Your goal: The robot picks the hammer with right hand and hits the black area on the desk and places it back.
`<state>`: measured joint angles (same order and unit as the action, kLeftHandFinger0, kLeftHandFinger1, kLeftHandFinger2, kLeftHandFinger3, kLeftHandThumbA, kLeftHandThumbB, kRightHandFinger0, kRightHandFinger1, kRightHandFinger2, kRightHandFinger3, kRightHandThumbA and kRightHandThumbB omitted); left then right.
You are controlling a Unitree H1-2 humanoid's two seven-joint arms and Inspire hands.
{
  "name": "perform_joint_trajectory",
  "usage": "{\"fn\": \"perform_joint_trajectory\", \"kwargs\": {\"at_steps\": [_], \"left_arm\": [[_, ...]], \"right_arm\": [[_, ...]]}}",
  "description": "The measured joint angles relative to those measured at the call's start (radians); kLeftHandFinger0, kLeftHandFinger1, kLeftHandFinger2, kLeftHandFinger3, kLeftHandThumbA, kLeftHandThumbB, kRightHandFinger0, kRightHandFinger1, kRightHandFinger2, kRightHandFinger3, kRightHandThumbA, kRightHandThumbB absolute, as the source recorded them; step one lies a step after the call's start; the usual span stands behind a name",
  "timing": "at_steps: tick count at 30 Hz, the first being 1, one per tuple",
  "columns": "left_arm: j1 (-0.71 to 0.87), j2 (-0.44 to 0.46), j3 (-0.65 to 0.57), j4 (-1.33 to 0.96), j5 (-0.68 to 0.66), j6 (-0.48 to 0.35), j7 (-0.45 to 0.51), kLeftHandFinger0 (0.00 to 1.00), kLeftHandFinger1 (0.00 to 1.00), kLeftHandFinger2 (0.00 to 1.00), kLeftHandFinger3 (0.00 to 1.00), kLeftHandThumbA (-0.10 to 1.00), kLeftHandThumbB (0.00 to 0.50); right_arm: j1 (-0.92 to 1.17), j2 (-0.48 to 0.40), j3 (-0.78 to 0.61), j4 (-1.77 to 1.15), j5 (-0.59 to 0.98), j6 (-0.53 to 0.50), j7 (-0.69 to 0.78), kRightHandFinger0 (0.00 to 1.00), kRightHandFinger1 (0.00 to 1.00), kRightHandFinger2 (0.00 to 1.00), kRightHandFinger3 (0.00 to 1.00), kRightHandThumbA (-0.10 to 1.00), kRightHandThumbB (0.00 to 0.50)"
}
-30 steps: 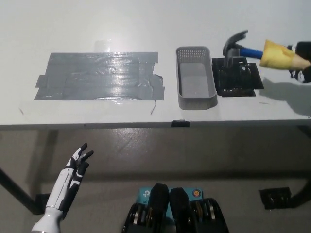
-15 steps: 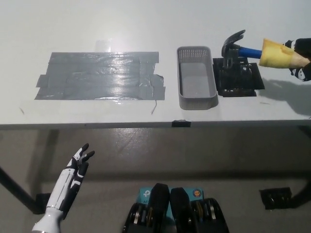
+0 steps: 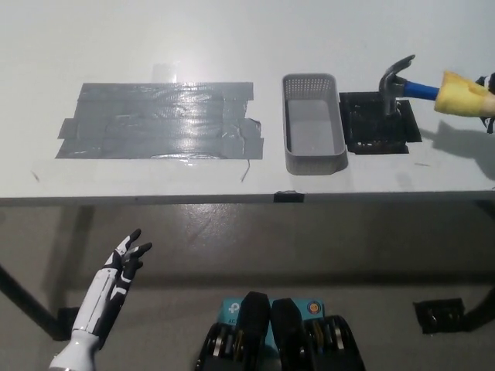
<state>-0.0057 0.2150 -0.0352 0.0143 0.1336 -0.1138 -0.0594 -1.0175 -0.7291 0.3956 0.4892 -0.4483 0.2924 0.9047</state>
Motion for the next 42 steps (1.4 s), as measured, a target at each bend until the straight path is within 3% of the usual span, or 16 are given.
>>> {"fn": "perform_joint_trajectory", "kwargs": {"at_steps": [5, 7, 15, 19, 23, 28, 29, 30, 32, 33, 36, 37, 38, 40, 41, 42], "left_arm": [[0.001, -0.001, 0.002, 0.001, -0.002, -0.019, 0.000, 0.94, 1.00, 1.00, 1.00, 1.00, 0.065], [0.001, -0.002, 0.004, 0.001, -0.006, -0.026, 0.000, 0.94, 1.00, 1.00, 1.00, 1.00, 0.061], [0.001, -0.002, 0.009, 0.001, -0.010, -0.041, 0.000, 0.95, 1.00, 1.00, 1.00, 1.00, 0.057], [0.000, -0.002, 0.009, 0.001, -0.010, -0.048, 0.000, 0.93, 1.00, 1.00, 1.00, 1.00, 0.055], [-0.001, -0.002, 0.010, 0.001, -0.012, -0.053, 0.000, 0.92, 1.00, 1.00, 1.00, 1.00, 0.069], [-0.001, -0.002, 0.010, 0.001, -0.012, -0.053, 0.000, 0.93, 1.00, 1.00, 1.00, 1.00, 0.074], [-0.001, -0.002, 0.010, 0.001, -0.012, -0.054, 0.000, 0.92, 1.00, 1.00, 1.00, 1.00, 0.078], [-0.001, -0.002, 0.010, 0.001, -0.012, -0.054, 0.000, 0.92, 1.00, 1.00, 1.00, 1.00, 0.079], [-0.002, -0.002, 0.010, 0.001, -0.012, -0.054, 0.000, 0.93, 1.00, 1.00, 1.00, 1.00, 0.075], [-0.002, -0.002, 0.010, 0.001, -0.012, -0.054, 0.000, 0.93, 1.00, 1.00, 1.00, 1.00, 0.070], [-0.003, -0.002, 0.010, 0.000, -0.012, -0.054, 0.000, 0.94, 1.00, 1.00, 1.00, 1.00, 0.079], [-0.005, -0.002, 0.010, 0.000, -0.012, -0.054, 0.000, 0.94, 1.00, 1.00, 1.00, 1.00, 0.079], [-0.006, -0.002, 0.010, 0.000, -0.012, -0.054, 0.000, 0.94, 1.00, 1.00, 1.00, 1.00, 0.086], [-0.006, -0.002, 0.010, 0.000, -0.012, -0.054, 0.000, 0.93, 1.00, 1.00, 1.00, 1.00, 0.086], [-0.006, -0.002, 0.010, 0.000, -0.012, -0.054, 0.000, 0.93, 1.00, 1.00, 1.00, 1.00, 0.087], [-0.006, -0.002, 0.010, 0.000, -0.012, -0.054, 0.000, 0.93, 1.00, 1.00, 1.00, 1.00, 0.085]], "right_arm": [[-0.024, 0.003, -0.140, 0.026, 0.030, 0.004, -0.026, 0.08, 0.55, 0.92, 1.00, -0.10, 0.065], [-0.057, 0.004, -0.210, 0.070, 0.054, 0.003, -0.043, 0.10, 0.56, 0.90, 1.00, -0.10, 0.109], [-0.087, 0.008, -0.280, 0.113, 0.079, 0.001, -0.098, 0.08, 0.58, 0.93, 1.00, -0.10, 0.094], [-0.074, 0.025, -0.251, 0.142, 0.075, -0.001, -0.109, 0.17, 0.69, 1.00, 1.00, -0.10, 0.111], [-0.059, 0.046, -0.160, 0.188, 0.044, -0.015, -0.126, 0.20, 0.70, 1.00, 0.99, -0.10, 0.100], [-0.027, 0.087, -0.031, 0.247, -0.009, -0.046, -0.140, 0.14, 0.66, 0.96, 0.62, -0.10, 0.141], [-0.017, 0.094, -0.012, 0.252, -0.018, -0.048, -0.142, 0.11, 0.61, 0.90, 0.54, -0.10, 0.148], [-0.009, 0.101, 0.014, 0.258, -0.029, -0.054, -0.144, 0.10, 0.58, 0.86, 0.52, -0.10, 0.166], [0.008, 0.111, 0.060, 0.277, -0.050, -0.075, -0.158, 0.10, 0.56, 0.83, 0.49, -0.10, 0.172], [0.011, 0.114, 0.078, 0.288, -0.058, -0.084, -0.163, 0.11, 0.60, 0.89, 0.48, -0.10, 0.194], [0.008, 0.120, 0.122, 0.312, -0.084, -0.105, -0.197, 0.12, 0.64, 0.96, 0.53, -0.10, 0.175], [0.005, 0.121, 0.130, 0.319, -0.089, -0.113, -0.206, 0.16, 0.66, 0.98, 0.62, -0.10, 0.175], [0.000, 0.122, 0.148, 0.331, -0.097, -0.122, -0.218, 0.20, 0.65, 0.93, 0.66, -0.10, 0.177], [-0.012, 0.125, 0.177, 0.351, -0.117, -0.139, -0.238, 0.16, 0.58, 0.85, 0.62, -0.10, 0.166], [-0.017, 0.127, 0.188, 0.360, -0.125, -0.147, -0.248, 0.03, 0.53, 0.85, 0.54, -0.10, 0.166], [-0.021, 0.127, 0.196, 0.368, -0.131, -0.154, -0.258, 0.00, 0.54, 0.91, 0.54, -0.10, 0.167]]}}
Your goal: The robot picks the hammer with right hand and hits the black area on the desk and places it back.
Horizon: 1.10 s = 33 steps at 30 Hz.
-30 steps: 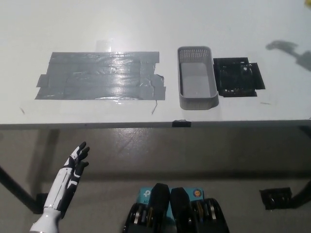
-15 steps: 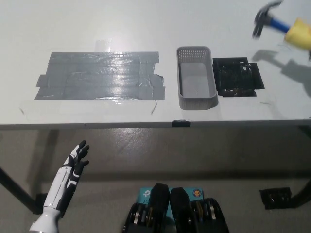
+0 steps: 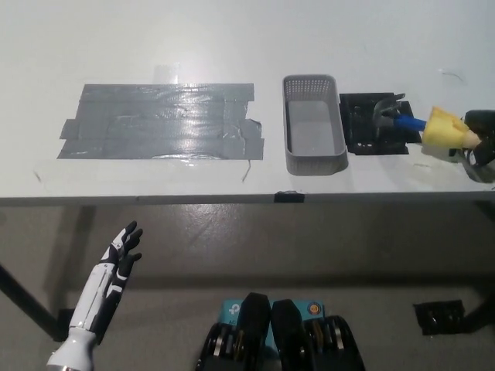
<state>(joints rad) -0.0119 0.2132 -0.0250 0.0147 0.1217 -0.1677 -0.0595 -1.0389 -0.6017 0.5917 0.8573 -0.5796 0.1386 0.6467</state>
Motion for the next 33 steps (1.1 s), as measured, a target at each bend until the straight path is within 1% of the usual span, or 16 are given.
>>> {"fn": "perform_joint_trajectory", "kwargs": {"at_steps": [1, 2, 4, 6, 8, 9, 10, 12, 16, 21, 22, 24, 27, 29, 32, 33], "left_arm": [[0.000, 0.000, 0.000, 0.000, 0.000, 0.000, 0.000, 0.93, 1.00, 1.00, 1.00, 1.00, 0.084], [0.000, 0.000, 0.000, 0.000, 0.000, 0.000, 0.000, 0.92, 1.00, 1.00, 1.00, 1.00, 0.085], [0.000, 0.000, 0.000, 0.000, 0.000, 0.000, 0.000, 0.92, 1.00, 1.00, 1.00, 1.00, 0.086], [0.000, 0.000, 0.000, 0.000, 0.000, 0.000, 0.000, 0.93, 1.00, 1.00, 1.00, 1.00, 0.082], [0.000, 0.000, 0.000, -0.001, 0.000, 0.000, 0.000, 0.93, 1.00, 1.00, 1.00, 1.00, 0.080], [0.000, 0.000, 0.000, -0.001, 0.000, 0.000, 0.000, 0.93, 1.00, 1.00, 1.00, 1.00, 0.077], [0.000, 0.000, 0.000, -0.001, 0.001, 0.000, 0.000, 0.93, 1.00, 1.00, 1.00, 1.00, 0.071], [0.000, 0.000, 0.000, 0.000, 0.001, 0.000, 0.000, 0.93, 1.00, 1.00, 1.00, 1.00, 0.069], [0.001, 0.000, 0.000, 0.000, 0.001, 0.000, 0.000, 0.94, 1.00, 1.00, 1.00, 1.00, 0.059], [0.002, 0.000, 0.000, 0.000, 0.001, -0.001, 0.000, 0.93, 1.00, 1.00, 1.00, 1.00, 0.071], [0.002, 0.000, 0.000, 0.000, 0.002, -0.001, 0.000, 0.93, 1.00, 1.00, 1.00, 1.00, 0.071], [0.002, 0.000, 0.000, 0.000, 0.004, -0.001, 0.000, 0.93, 1.00, 1.00, 1.00, 1.00, 0.075], [0.002, 0.000, 0.001, 0.000, 0.007, -0.001, 0.000, 0.93, 1.00, 1.00, 1.00, 1.00, 0.083], [0.003, 0.001, 0.002, 0.000, 0.007, -0.001, 0.000, 0.92, 1.00, 1.00, 1.00, 1.00, 0.082], [0.003, 0.001, 0.002, 0.000, 0.006, -0.001, 0.000, 0.89, 1.00, 1.00, 1.00, 1.00, 0.068], [0.003, 0.001, 0.002, 0.000, 0.006, -0.001, 0.000, 0.89, 1.00, 1.00, 1.00, 1.00, 0.068]], "right_arm": [[-0.003, 0.000, 0.004, 0.005, -0.003, -0.005, -0.007, 0.00, 0.58, 0.96, 0.65, -0.10, 0.178], [-0.004, 0.000, 0.006, 0.009, -0.007, -0.010, -0.014, 0.00, 0.58, 0.95, 0.77, -0.10, 0.171], [-0.004, 0.000, 0.004, 0.015, -0.011, -0.020, -0.028, 0.02, 0.60, 0.97, 0.67, -0.10, 0.165], [-0.004, 0.000, -0.008, 0.016, -0.011, -0.027, -0.036, 0.08, 0.64, 1.00, 0.74, -0.10, 0.142], [-0.003, 0.000, -0.034, 0.012, -0.007, -0.026, -0.037, 0.15, 0.70, 1.00, 0.74, -0.10, 0.117], [-0.003, 0.000, -0.058, 0.007, 0.002, -0.023, -0.037, 0.22, 0.74, 1.00, 0.78, -0.10, 0.131], [-0.003, 0.000, -0.083, 0.002, 0.010, -0.023, -0.036, 0.21, 0.74, 1.00, 0.85, -0.10, 0.129], [-0.003, 0.000, -0.131, -0.007, 0.027, -0.023, -0.033, 0.14, 0.65, 0.99, 1.00, -0.10, 0.115], [-0.006, 0.004, -0.243, 0.019, 0.075, -0.021, -0.033, 0.15, 0.58, 0.95, 1.00, -0.10, 0.098], [-0.007, 0.044, -0.337, 0.060, 0.122, -0.005, -0.040, 0.22, 0.67, 0.99, 1.00, -0.10, 0.147], [-0.006, 0.060, -0.349, 0.075, 0.129, -0.003, -0.044, 0.18, 0.66, 0.98, 1.00, -0.10, 0.159], [-0.006, 0.087, -0.365, 0.115, 0.139, -0.002, -0.057, 0.11, 0.64, 0.97, 0.99, -0.10, 0.160], [-0.006, 0.124, -0.377, 0.184, 0.144, -0.009, -0.091, 0.14, 0.67, 1.00, 1.00, -0.10, 0.141], [-0.020, 0.135, -0.391, 0.234, 0.146, -0.016, -0.129, 0.15, 0.64, 0.99, 1.00, -0.10, 0.134], [-0.038, 0.151, -0.397, 0.301, 0.152, -0.031, -0.177, 0.19, 0.64, 1.00, 1.00, -0.10, 0.144], [-0.044, 0.157, -0.400, 0.321, 0.155, -0.035, -0.193, 0.18, 0.61, 0.96, 1.00, -0.10, 0.134]]}}
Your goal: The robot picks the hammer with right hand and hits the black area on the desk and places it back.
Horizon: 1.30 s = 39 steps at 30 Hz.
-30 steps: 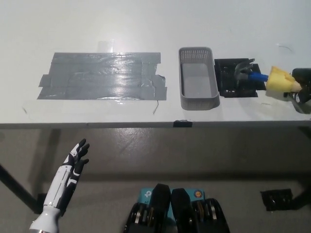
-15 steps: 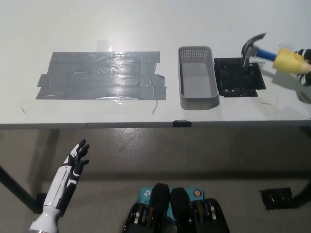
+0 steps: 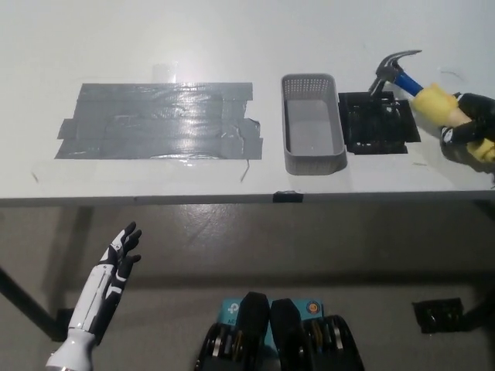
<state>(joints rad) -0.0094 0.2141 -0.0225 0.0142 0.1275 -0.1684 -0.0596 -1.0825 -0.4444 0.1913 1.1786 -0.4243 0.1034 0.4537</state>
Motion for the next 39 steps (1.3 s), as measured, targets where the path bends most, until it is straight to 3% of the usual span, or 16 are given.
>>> {"fn": "perform_joint_trajectory", "kwargs": {"at_steps": [1, 2, 3, 4, 5, 6, 7, 8, 9, 12, 19, 22, 26, 28, 33, 39], "left_arm": [[0.000, 0.000, 0.000, 0.000, 0.000, 0.000, 0.000, 0.89, 1.00, 1.00, 1.00, 1.00, 0.069], [0.000, 0.000, 0.000, 0.000, 0.000, 0.000, 0.000, 0.88, 1.00, 1.00, 1.00, 1.00, 0.074], [0.000, 0.000, 0.000, 0.000, 0.000, 0.000, 0.000, 0.88, 1.00, 1.00, 1.00, 1.00, 0.074], [0.000, 0.000, 0.000, 0.000, 0.000, 0.000, 0.000, 0.87, 1.00, 1.00, 1.00, 1.00, 0.073], [0.000, 0.000, 0.000, 0.000, 0.000, 0.000, 0.000, 0.87, 1.00, 1.00, 1.00, 1.00, 0.074], [0.000, 0.000, 0.001, 0.001, 0.000, 0.000, 0.000, 0.88, 1.00, 1.00, 1.00, 1.00, 0.075], [0.000, 0.000, 0.001, 0.001, 0.000, 0.000, 0.000, 0.88, 1.00, 1.00, 1.00, 1.00, 0.073], [0.000, 0.000, 0.001, 0.000, 0.000, 0.000, 0.000, 0.88, 1.00, 1.00, 1.00, 1.00, 0.066], [-0.001, 0.000, 0.001, 0.000, 0.000, 0.000, 0.000, 0.88, 1.00, 1.00, 1.00, 1.00, 0.067], [-0.001, 0.000, 0.002, 0.000, -0.001, 0.000, 0.000, 0.87, 0.99, 1.00, 1.00, 1.00, 0.061], [-0.001, 0.000, 0.005, 0.000, -0.001, 0.000, 0.000, 0.88, 0.99, 1.00, 1.00, 1.00, 0.065], [-0.001, 0.000, 0.005, 0.000, -0.001, 0.000, 0.000, 0.88, 0.99, 1.00, 1.00, 1.00, 0.069], [-0.001, 0.000, 0.005, 0.000, 0.000, 0.000, 0.000, 0.87, 0.98, 1.00, 1.00, 1.00, 0.065], [-0.001, 0.000, 0.005, 0.001, 0.000, 0.000, 0.000, 0.87, 0.98, 1.00, 1.00, 1.00, 0.064], [-0.001, 0.000, 0.005, 0.002, 0.000, 0.000, 0.000, 0.88, 0.99, 1.00, 1.00, 1.00, 0.064], [-0.001, 0.000, 0.006, 0.002, 0.000, 0.000, 0.000, 0.89, 1.00, 1.00, 1.00, 1.00, 0.073]], "right_arm": [[-0.010, 0.012, -0.024, 0.035, 0.012, -0.001, -0.024, 0.17, 0.60, 0.94, 1.00, -0.10, 0.130], [-0.014, 0.019, -0.048, 0.052, 0.019, 0.000, -0.041, 0.27, 0.62, 0.93, 1.00, -0.05, 0.123], [-0.016, 0.025, -0.074, 0.075, 0.032, 0.002, -0.061, 0.37, 0.71, 1.00, 1.00, 0.11, 0.052], [-0.017, 0.033, -0.114, 0.096, 0.050, 0.005, -0.078, 0.25, 0.57, 1.00, 1.00, 0.32, 0.068], [-0.015, 0.039, -0.147, 0.109, 0.067, 0.006, -0.094, 0.30, 0.65, 1.00, 1.00, 0.54, 0.082], [-0.015, 0.046, -0.188, 0.123, 0.088, 0.006, -0.106, 0.42, 0.87, 1.00, 1.00, 0.69, 0.109], [-0.013, 0.052, -0.215, 0.130, 0.104, 0.004, -0.114, 0.68, 1.00, 1.00, 1.00, 0.75, 0.147], [-0.011, 0.062, -0.250, 0.139, 0.125, 0.000, -0.123, 0.94, 1.00, 1.00, 1.00, 0.77, 0.223], [-0.009, 0.073, -0.279, 0.147, 0.146, -0.003, -0.132, 1.00, 1.00, 1.00, 1.00, 0.80, 0.261], [-0.005, 0.093, -0.307, 0.153, 0.182, -0.020, -0.153, 1.00, 1.00, 1.00, 1.00, 0.82, 0.325], [0.001, 0.098, -0.272, 0.149, 0.204, -0.081, -0.168, 1.00, 1.00, 1.00, 1.00, 0.98, 0.321], [0.014, 0.094, -0.236, 0.127, 0.201, -0.118, -0.185, 1.00, 1.00, 1.00, 1.00, 1.00, 0.369], [0.052, 0.093, -0.224, 0.015, 0.199, -0.132, -0.233, 1.00, 1.00, 1.00, 1.00, 1.00, 0.326], [0.072, 0.093, -0.229, -0.059, 0.197, -0.132, -0.264, 1.00, 1.00, 1.00, 1.00, 1.00, 0.382], [0.094, 0.093, -0.271, -0.223, 0.196, -0.133, -0.340, 1.00, 1.00, 1.00, 1.00, 1.00, 0.311], [0.112, 0.092, -0.326, -0.445, 0.189, -0.131, -0.411, 1.00, 1.00, 1.00, 1.00, 1.00, 0.348]]}}
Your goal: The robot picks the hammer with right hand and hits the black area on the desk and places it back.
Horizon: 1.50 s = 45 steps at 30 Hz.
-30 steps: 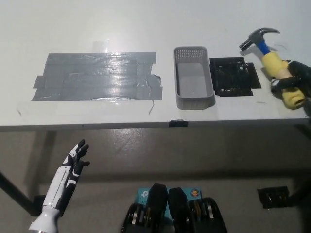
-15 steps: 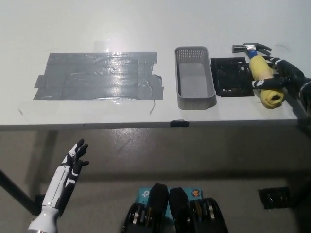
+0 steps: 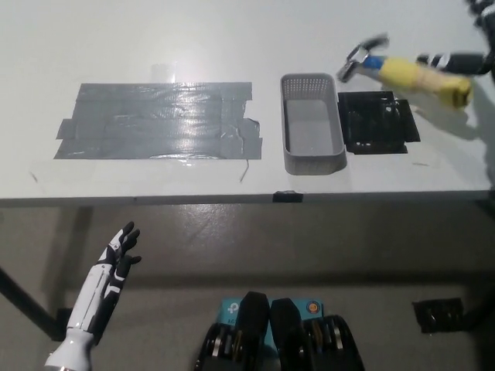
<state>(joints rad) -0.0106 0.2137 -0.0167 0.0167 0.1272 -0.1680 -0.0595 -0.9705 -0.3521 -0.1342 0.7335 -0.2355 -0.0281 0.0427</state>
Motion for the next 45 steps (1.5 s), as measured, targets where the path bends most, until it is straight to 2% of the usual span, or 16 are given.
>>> {"fn": "perform_joint_trajectory", "kwargs": {"at_steps": [11, 13, 16, 20, 22, 24, 26, 27, 29, 31, 32, 34, 38, 39, 43, 45], "left_arm": [[0.000, 0.000, 0.002, 0.000, 0.000, 0.000, 0.000, 0.90, 1.00, 1.00, 1.00, 1.00, 0.077], [0.000, 0.000, 0.002, 0.000, 0.000, 0.000, 0.000, 0.90, 1.00, 1.00, 1.00, 1.00, 0.067], [-0.001, 0.000, 0.002, 0.001, 0.000, 0.000, 0.000, 0.91, 1.00, 1.00, 1.00, 1.00, 0.078], [-0.007, -0.001, 0.002, 0.005, 0.000, 0.000, 0.000, 0.96, 1.00, 1.00, 1.00, 1.00, 0.075], [-0.014, -0.001, 0.002, 0.009, 0.000, 0.000, 0.000, 1.00, 1.00, 1.00, 1.00, 1.00, 0.097], [-0.024, -0.002, 0.001, 0.012, 0.000, 0.000, 0.000, 1.00, 1.00, 1.00, 1.00, 1.00, 0.153], [-0.035, -0.002, 0.001, 0.015, 0.000, 0.000, 0.000, 1.00, 1.00, 1.00, 1.00, 1.00, 0.168], [-0.043, -0.002, 0.001, 0.019, 0.000, 0.000, 0.000, 1.00, 1.00, 1.00, 1.00, 1.00, 0.165], [-0.063, -0.002, 0.001, 0.028, 0.000, 0.000, 0.000, 1.00, 1.00, 1.00, 1.00, 1.00, 0.175], [-0.086, -0.002, 0.000, 0.032, -0.001, 0.000, 0.000, 1.00, 1.00, 1.00, 1.00, 1.00, 0.162], [-0.096, -0.002, -0.001, 0.033, -0.001, -0.001, 0.000, 1.00, 1.00, 1.00, 1.00, 1.00, 0.166], [-0.113, -0.002, -0.002, 0.036, -0.001, -0.002, -0.001, 1.00, 1.00, 1.00, 1.00, 1.00, 0.168], [-0.118, -0.002, -0.005, 0.041, -0.003, -0.011, -0.005, 1.00, 1.00, 1.00, 1.00, 1.00, 0.168], [-0.118, -0.002, -0.007, 0.042, -0.004, -0.014, -0.008, 1.00, 1.00, 1.00, 1.00, 1.00, 0.173], [-0.106, -0.003, -0.016, 0.043, -0.006, -0.026, -0.012, 1.00, 1.00, 1.00, 1.00, 1.00, 0.148], [-0.087, -0.002, -0.022, 0.046, -0.006, -0.037, -0.012, 1.00, 1.00, 1.00, 1.00, 1.00, 0.146]], "right_arm": [[0.058, -0.022, -0.091, -0.439, -0.030, 0.024, -0.093, 1.00, 1.00, 1.00, 1.00, 1.00, 0.320], [0.073, -0.022, -0.103, -0.516, -0.030, 0.035, -0.095, 1.00, 1.00, 1.00, 1.00, 1.00, 0.367], [0.096, -0.017, -0.116, -0.630, -0.027, 0.050, -0.095, 1.00, 1.00, 1.00, 1.00, 1.00, 0.338], [0.147, -0.001, -0.117, -0.783, -0.024, 0.063, -0.094, 1.00, 1.00, 1.00, 1.00, 1.00, 0.358], [0.186, 0.016, -0.113, -0.858, -0.021, 0.067, -0.094, 1.00, 1.00, 1.00, 1.00, 1.00, 0.310], [0.241, 0.038, -0.102, -0.938, -0.018, 0.067, -0.092, 1.00, 1.00, 1.00, 1.00, 1.00, 0.219], [0.291, 0.060, -0.085, -1.003, -0.020, 0.064, -0.092, 1.00, 1.00, 1.00, 1.00, 1.00, 0.175], [0.329, 0.077, -0.070, -1.044, -0.023, 0.059, -0.092, 1.00, 1.00, 1.00, 1.00, 1.00, 0.174], [0.418, 0.117, -0.025, -1.129, -0.035, 0.038, -0.092, 1.00, 1.00, 1.00, 1.00, 1.00, 0.265], [0.532, 0.159, 0.042, -1.213, -0.055, 0.004, -0.091, 1.00, 1.00, 1.00, 1.00, 1.00, 0.290], [0.597, 0.179, 0.076, -1.240, -0.061, -0.010, -0.090, 1.00, 1.00, 1.00, 1.00, 1.00, 0.270], [0.707, 0.213, 0.142, -1.247, -0.064, -0.046, -0.089, 1.00, 1.00, 1.00, 1.00, 1.00, 0.213], [0.861, 0.263, 0.199, -1.105, -0.067, -0.120, -0.097, 1.00, 1.00, 1.00, 1.00, 1.00, 0.233], [0.883, 0.273, 0.200, -1.036, -0.063, -0.135, -0.100, 1.00, 1.00, 1.00, 1.00, 1.00, 0.175], [0.907, 0.280, 0.192, -0.834, -0.036, -0.177, -0.105, 1.00, 1.00, 1.00, 1.00, 1.00, 0.132], [0.909, 0.284, 0.182, -0.739, -0.007, -0.197, -0.104, 1.00, 1.00, 1.00, 1.00, 1.00, 0.158]]}}
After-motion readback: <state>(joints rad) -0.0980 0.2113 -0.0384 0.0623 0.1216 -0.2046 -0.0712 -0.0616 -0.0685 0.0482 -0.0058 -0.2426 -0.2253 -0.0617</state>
